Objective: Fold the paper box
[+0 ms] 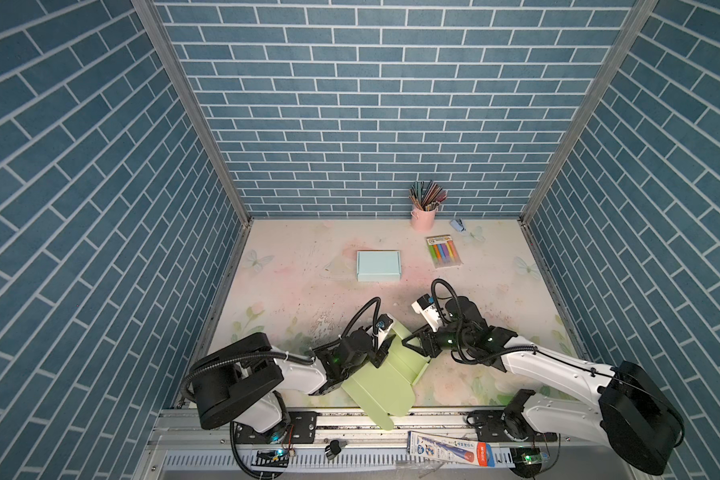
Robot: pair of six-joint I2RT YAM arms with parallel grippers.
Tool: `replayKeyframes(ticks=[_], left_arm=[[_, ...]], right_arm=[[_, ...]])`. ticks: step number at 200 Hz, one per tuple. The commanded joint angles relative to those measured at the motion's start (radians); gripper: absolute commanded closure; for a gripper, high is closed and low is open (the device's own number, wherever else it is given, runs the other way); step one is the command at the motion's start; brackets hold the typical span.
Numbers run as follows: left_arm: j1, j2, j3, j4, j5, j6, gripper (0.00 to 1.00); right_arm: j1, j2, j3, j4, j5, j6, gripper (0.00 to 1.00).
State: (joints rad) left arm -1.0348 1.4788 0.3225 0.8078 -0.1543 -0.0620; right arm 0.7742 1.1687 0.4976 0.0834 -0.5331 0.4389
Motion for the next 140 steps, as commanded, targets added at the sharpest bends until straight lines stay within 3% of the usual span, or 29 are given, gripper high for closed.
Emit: replayKeyframes(ticks=[1, 41, 113, 140], left_arm=[[-0.005, -0.034, 0.006, -0.056, 0.013, 0.029, 0.62], [0.013, -0.088, 0.016, -0.140, 0.036, 0.060, 0.64], [0.026, -0.077, 0.030, -0.137, 0.081, 0.047, 0.91], [0.027, -0.063, 0.038, -0.133, 0.079, 0.045, 0.96]], right_arm=[[0.006, 0.000, 0.016, 0.018, -0.010, -0.023, 0.62], [0.007, -0.007, 0.010, 0.016, -0.008, -0.031, 0.62], [0.006, -0.026, 0.015, 0.003, -0.007, -0.047, 0.62], [0.007, -0.037, 0.016, 0.004, -0.008, -0.051, 0.62]])
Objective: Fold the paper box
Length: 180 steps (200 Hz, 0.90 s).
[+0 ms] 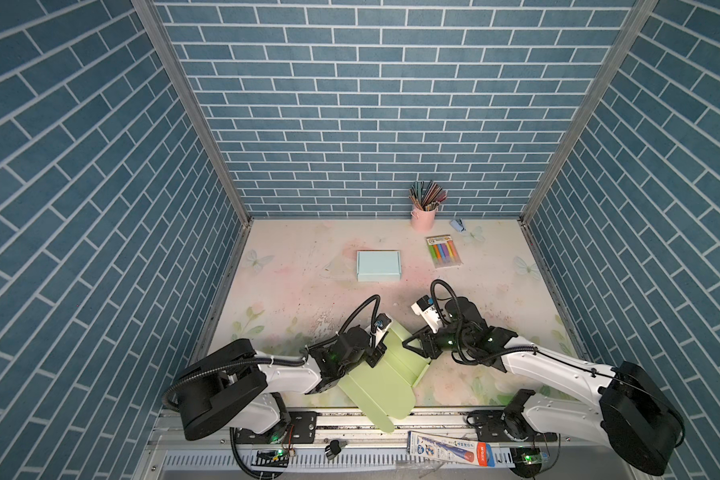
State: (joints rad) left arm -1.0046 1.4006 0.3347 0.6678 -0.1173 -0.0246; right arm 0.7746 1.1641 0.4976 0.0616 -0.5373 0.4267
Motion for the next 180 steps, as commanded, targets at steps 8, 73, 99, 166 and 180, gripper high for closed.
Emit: replayKeyframes(ticks=[8, 73, 99, 166, 180], left_arm=[[-0.003, 0.017, 0.027, 0.010, 0.041, 0.005, 0.96], [0.001, 0.059, 0.018, 0.054, 0.004, 0.000, 0.97], [0.000, 0.088, 0.016, 0.077, 0.013, -0.004, 0.97], [-0.002, 0.076, 0.005, 0.105, -0.007, 0.000, 0.96], [-0.001, 0.078, 0.003, 0.115, -0.008, 0.000, 0.96]], right_arm=[[0.008, -0.039, 0.016, 0.027, -0.006, -0.041, 0.61], [0.007, -0.150, 0.022, 0.022, 0.041, -0.002, 0.41], [-0.044, -0.188, 0.007, 0.024, 0.056, 0.039, 0.37], [-0.278, -0.184, -0.104, 0.134, -0.020, 0.121, 0.49], [-0.278, -0.111, -0.092, 0.151, -0.055, 0.103, 0.52]])
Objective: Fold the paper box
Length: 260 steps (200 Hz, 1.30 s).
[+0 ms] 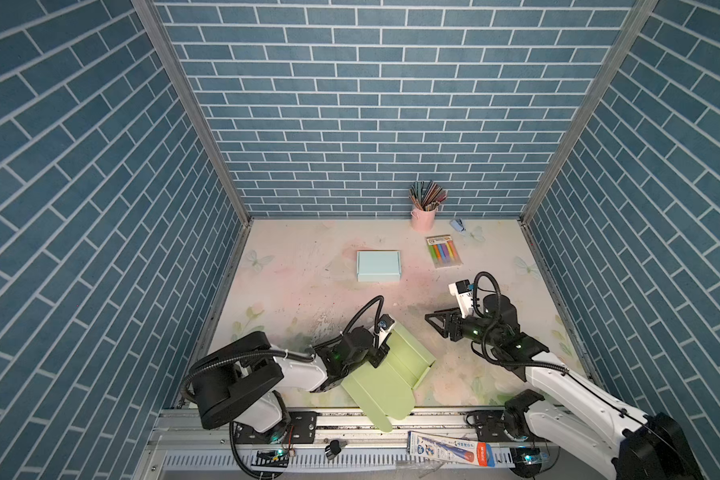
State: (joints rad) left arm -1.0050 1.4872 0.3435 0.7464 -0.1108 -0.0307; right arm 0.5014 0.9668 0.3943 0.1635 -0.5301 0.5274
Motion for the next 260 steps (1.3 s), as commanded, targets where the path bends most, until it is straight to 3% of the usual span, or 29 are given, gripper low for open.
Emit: replayKeyframes(ticks=[1, 61, 104, 144, 174, 260], left_arm=[[0.000, -0.009, -0.007, 0.037, -0.015, 0.005, 0.96], [-0.002, 0.005, -0.015, 0.101, -0.011, -0.012, 0.95], [-0.002, 0.032, -0.016, 0.130, -0.014, -0.014, 0.94], [0.000, 0.076, -0.029, 0.173, -0.032, -0.023, 0.92], [0.000, 0.097, -0.042, 0.206, -0.029, -0.032, 0.82], [0.005, 0.081, -0.063, 0.206, -0.027, -0.041, 0.81]], right_arm=[[-0.005, 0.092, 0.012, 0.049, -0.066, 0.000, 0.52], [0.007, 0.328, 0.019, 0.218, -0.185, -0.032, 0.60], [0.117, 0.425, 0.083, 0.218, -0.201, -0.089, 0.61], [0.166, 0.456, 0.101, 0.252, -0.219, -0.092, 0.62], [0.178, 0.496, 0.113, 0.262, -0.249, -0.110, 0.63], [0.181, 0.523, 0.120, 0.242, -0.207, -0.129, 0.64]])
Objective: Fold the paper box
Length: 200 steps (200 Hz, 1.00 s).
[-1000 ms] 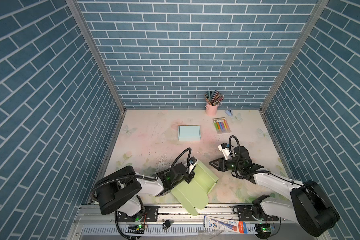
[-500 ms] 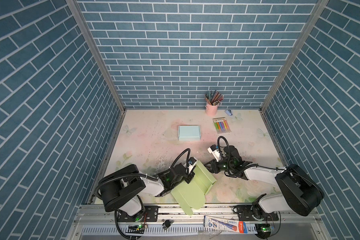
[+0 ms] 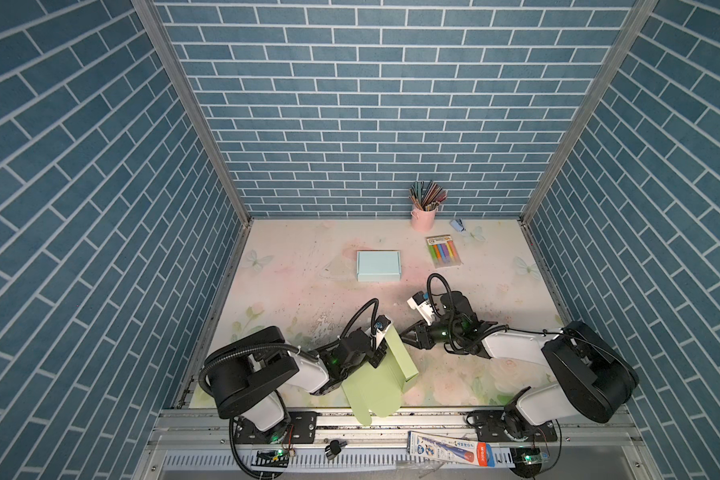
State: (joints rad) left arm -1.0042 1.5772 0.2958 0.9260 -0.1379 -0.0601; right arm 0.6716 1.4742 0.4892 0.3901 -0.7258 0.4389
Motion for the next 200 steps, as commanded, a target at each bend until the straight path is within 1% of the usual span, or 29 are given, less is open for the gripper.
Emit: replayKeyframes(ticks=[1, 49, 95, 113, 137, 154, 184, 200], left_arm=[[0.004, -0.010, -0.015, 0.027, -0.001, -0.011, 0.81], [0.005, -0.021, -0.039, 0.016, -0.011, -0.012, 0.74], [0.000, -0.006, -0.044, 0.013, -0.016, -0.006, 0.74], [0.003, 0.006, -0.046, 0.014, -0.015, -0.005, 0.77], [0.002, 0.022, -0.046, 0.023, -0.017, -0.006, 0.88], [0.003, 0.037, -0.042, 0.027, -0.022, -0.005, 0.91], [0.003, 0.067, -0.030, 0.040, -0.020, -0.003, 0.92], [0.004, 0.074, -0.031, 0.050, -0.020, -0.007, 0.88]], right_arm=[[0.012, 0.015, 0.025, 0.015, -0.011, -0.041, 0.64], [0.011, 0.014, 0.025, -0.026, 0.026, -0.066, 0.65], [0.011, 0.023, 0.027, -0.023, 0.029, -0.068, 0.66], [0.013, 0.035, 0.029, -0.023, 0.029, -0.070, 0.66], [0.034, 0.052, 0.038, -0.027, 0.037, -0.073, 0.67], [0.048, 0.067, 0.038, -0.014, 0.033, -0.065, 0.67], [0.063, 0.081, 0.031, 0.022, 0.017, -0.040, 0.68], [0.063, 0.088, 0.031, 0.029, 0.017, -0.035, 0.68]])
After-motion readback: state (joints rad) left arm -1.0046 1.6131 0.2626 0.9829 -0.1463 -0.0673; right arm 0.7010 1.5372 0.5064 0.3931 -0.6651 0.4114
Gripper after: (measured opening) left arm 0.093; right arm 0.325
